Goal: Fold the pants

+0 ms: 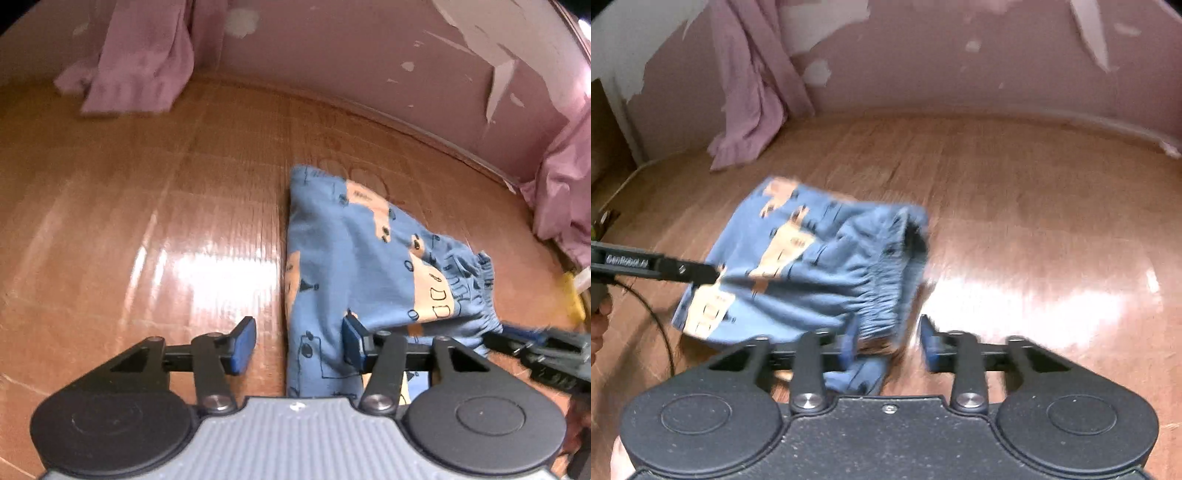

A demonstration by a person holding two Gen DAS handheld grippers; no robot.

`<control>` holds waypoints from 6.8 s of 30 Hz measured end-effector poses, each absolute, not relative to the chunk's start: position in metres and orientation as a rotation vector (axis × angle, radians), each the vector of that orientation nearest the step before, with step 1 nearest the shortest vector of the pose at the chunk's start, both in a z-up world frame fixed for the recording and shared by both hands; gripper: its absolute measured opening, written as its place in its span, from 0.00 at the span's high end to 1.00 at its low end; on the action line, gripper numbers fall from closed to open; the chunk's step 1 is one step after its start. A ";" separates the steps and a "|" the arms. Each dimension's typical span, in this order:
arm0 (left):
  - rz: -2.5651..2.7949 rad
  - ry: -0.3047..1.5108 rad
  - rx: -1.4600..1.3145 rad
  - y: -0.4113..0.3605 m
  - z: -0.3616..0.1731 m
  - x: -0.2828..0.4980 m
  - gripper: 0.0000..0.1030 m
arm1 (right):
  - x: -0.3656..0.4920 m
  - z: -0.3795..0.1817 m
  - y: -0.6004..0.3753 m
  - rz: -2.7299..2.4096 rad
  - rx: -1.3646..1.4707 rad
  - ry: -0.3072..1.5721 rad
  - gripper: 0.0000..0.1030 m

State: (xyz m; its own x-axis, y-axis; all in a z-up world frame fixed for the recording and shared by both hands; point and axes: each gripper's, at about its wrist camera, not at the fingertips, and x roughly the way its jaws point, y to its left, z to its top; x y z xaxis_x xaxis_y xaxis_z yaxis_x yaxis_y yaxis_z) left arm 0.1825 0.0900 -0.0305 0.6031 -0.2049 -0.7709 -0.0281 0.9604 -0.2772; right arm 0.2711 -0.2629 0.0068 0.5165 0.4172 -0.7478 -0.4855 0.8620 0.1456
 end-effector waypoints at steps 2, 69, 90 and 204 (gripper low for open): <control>-0.107 0.843 -0.167 0.083 -0.012 0.179 0.45 | 0.272 0.021 -0.265 0.550 -0.094 0.795 0.51; -0.168 0.914 -0.158 0.092 -0.021 0.166 0.00 | 0.264 0.003 -0.276 0.612 -0.041 0.771 0.01; -0.242 0.896 -0.319 0.102 -0.029 0.164 0.00 | 0.337 0.001 -0.268 0.966 -0.027 0.713 0.01; -0.133 0.761 -0.195 0.074 -0.017 0.294 0.38 | 0.425 -0.006 -0.180 0.561 -0.571 0.337 0.25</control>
